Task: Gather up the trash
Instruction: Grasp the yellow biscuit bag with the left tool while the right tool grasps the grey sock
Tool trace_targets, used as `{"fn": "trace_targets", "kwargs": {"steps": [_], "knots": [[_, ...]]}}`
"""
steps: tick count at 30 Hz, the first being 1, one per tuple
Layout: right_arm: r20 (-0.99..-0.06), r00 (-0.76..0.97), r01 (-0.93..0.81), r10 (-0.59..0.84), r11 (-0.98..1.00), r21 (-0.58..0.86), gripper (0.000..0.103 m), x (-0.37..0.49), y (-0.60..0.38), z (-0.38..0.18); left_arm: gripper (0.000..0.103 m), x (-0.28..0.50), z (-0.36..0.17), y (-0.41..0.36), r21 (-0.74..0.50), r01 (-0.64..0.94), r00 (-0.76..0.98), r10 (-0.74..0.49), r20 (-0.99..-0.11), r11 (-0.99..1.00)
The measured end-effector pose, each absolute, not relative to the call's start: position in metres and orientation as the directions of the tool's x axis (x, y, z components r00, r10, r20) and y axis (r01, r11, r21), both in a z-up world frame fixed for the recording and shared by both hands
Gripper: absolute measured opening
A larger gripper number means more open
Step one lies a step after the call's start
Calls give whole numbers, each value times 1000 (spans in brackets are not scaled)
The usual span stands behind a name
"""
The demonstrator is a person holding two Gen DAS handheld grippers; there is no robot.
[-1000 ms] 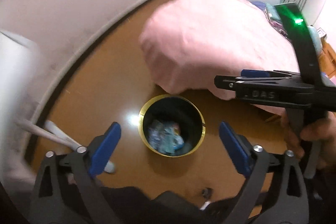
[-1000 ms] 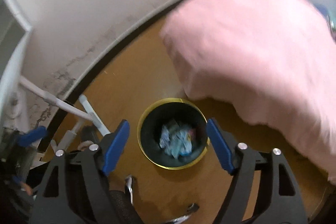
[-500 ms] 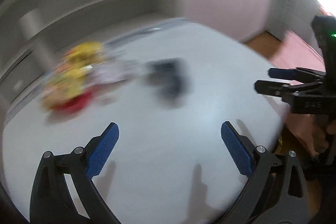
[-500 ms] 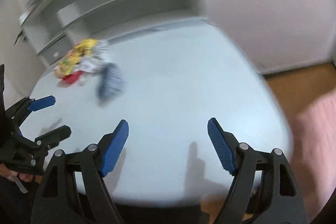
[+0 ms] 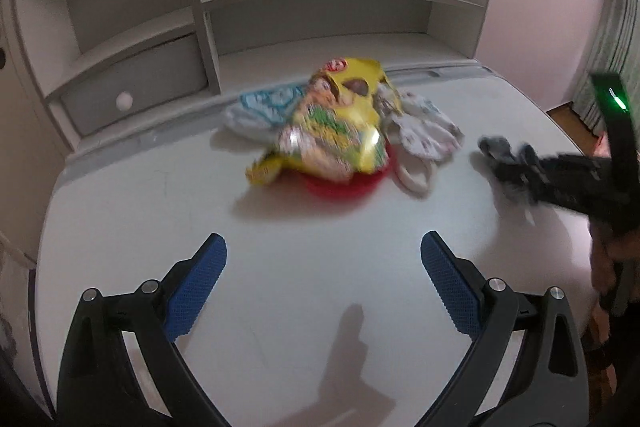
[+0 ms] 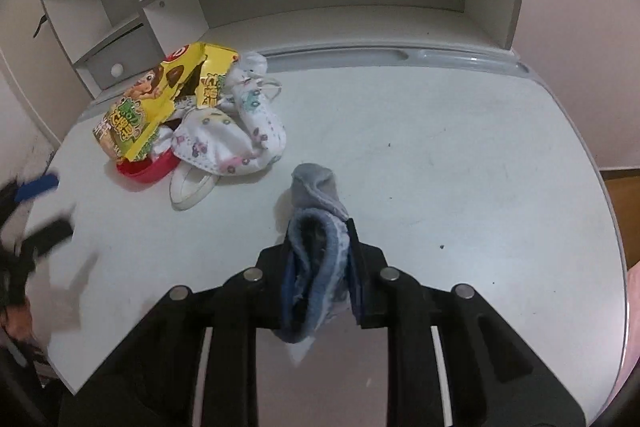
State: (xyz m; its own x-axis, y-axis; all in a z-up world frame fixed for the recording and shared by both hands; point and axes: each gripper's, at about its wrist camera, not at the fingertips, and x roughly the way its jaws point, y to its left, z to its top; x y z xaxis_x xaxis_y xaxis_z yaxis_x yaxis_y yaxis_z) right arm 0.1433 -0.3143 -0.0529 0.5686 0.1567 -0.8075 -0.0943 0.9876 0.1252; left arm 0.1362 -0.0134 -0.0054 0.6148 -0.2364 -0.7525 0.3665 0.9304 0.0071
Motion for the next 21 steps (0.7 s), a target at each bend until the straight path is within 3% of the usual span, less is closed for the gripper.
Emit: {"fn": "trace_targets", "kwargs": {"steps": [14, 15, 16, 18, 21], "knots": [[-777, 591, -127, 218, 976, 177, 22, 99, -339, -46, 94, 233, -22, -46, -24, 379, 527, -237, -816, 925], [-776, 592, -124, 217, 976, 178, 22, 97, -341, -46, 89, 233, -23, -46, -35, 382, 527, -248, -813, 924], [-777, 591, -123, 218, 976, 180, 22, 96, -342, -47, 76, 230, -22, -47, -45, 391, 525, -263, -809, 919], [-776, 593, -120, 216, 976, 180, 22, 93, -344, -46, 65, 225, -17, -48, -17, 390, 553, -249, -795, 921], [-769, 603, -114, 212, 977, 181, 22, 88, -347, -44, 62, 217, -10, -48, -21, 386, 558, -251, -791, 922]]}}
